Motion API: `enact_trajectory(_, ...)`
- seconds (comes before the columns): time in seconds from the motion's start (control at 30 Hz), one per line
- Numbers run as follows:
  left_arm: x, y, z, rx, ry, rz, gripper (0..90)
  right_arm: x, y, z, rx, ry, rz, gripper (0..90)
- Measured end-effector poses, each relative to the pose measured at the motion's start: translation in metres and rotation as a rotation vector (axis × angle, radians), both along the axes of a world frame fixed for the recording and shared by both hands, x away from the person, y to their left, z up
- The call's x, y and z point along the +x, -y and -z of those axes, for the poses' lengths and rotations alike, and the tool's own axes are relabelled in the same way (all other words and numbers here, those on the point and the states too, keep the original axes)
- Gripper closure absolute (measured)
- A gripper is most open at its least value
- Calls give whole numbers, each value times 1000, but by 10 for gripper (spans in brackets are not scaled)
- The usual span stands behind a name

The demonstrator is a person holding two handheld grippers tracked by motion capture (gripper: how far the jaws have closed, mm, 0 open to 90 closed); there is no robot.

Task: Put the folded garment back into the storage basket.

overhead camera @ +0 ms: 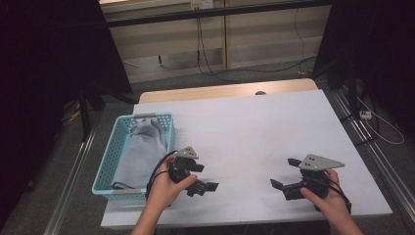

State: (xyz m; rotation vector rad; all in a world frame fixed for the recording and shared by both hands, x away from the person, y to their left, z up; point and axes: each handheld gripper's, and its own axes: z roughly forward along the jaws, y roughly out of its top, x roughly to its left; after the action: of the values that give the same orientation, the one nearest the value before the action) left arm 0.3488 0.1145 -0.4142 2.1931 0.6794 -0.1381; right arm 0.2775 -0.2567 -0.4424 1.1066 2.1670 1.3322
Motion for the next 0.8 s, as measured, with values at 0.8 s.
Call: enact_trajectory(0.8,-3,-19,7,-24,13,-30,85,-1,2,-1,2,8,-2,30)
